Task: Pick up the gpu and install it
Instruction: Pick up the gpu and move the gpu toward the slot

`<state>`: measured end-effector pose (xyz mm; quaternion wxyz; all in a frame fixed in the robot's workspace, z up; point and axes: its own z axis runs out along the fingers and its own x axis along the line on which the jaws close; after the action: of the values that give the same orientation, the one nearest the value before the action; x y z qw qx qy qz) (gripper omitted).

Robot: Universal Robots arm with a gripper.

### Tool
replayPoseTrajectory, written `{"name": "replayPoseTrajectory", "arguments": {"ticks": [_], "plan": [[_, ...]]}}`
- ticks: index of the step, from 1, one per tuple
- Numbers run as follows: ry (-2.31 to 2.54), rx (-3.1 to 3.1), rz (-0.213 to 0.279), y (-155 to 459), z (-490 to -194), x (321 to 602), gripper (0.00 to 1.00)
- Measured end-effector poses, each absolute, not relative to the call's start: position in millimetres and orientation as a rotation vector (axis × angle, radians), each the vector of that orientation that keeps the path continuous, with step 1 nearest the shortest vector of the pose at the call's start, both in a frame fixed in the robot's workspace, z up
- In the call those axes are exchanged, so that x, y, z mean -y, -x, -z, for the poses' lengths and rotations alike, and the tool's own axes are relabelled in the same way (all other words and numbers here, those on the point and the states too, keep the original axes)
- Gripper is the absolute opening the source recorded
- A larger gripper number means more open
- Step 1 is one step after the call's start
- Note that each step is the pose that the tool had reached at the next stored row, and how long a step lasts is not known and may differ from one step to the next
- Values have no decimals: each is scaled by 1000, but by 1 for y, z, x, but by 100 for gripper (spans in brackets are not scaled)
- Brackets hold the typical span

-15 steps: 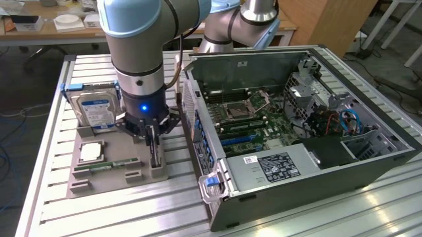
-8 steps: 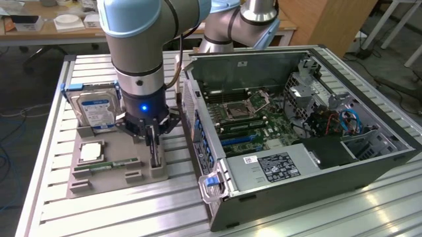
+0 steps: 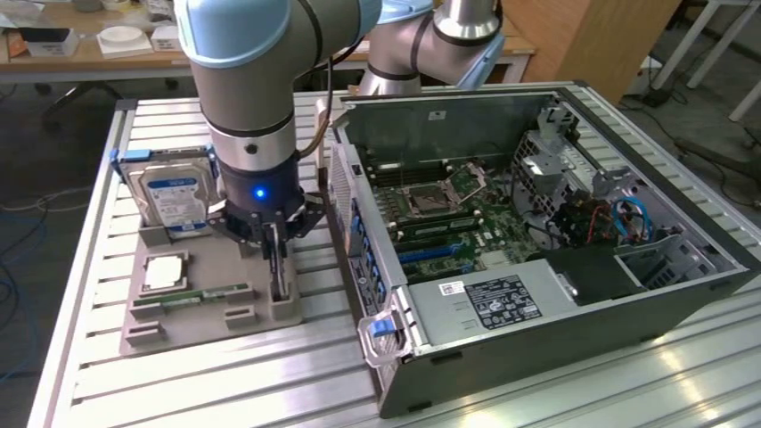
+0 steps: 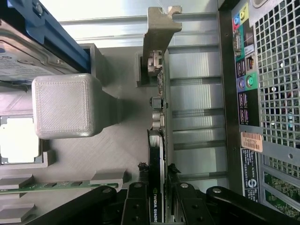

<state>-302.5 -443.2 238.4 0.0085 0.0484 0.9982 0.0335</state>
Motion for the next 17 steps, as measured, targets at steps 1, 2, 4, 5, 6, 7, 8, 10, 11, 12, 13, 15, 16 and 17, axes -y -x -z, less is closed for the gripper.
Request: {"name": "replayPoseTrajectory", "arguments": {"ticks": [1,2,4,5,6,7,8,10,11,12,13,15,16,17], "plan": [[-151,-3119,-105,303,-238,443,26],[-151,-3119,-105,303,-238,443,26],[-151,-3119,-105,303,-239,443,26],[-151,-3119,-105,303,-239,443,26],[-151,-3119,-105,303,-239,443,26],[-151,-3119,-105,303,-239,443,26],[-151,-3119,-105,303,-239,443,26],[-151,-3119,-105,303,-239,443,26],[-151,-3119,-105,303,-239,443,26],[-151,-3119,-105,303,-238,443,26],[-151,-3119,-105,303,-239,443,26],[-151,-3119,-106,303,-238,443,26],[-151,-3119,-108,303,-239,443,26],[-151,-3119,-111,303,-239,443,26]]}}
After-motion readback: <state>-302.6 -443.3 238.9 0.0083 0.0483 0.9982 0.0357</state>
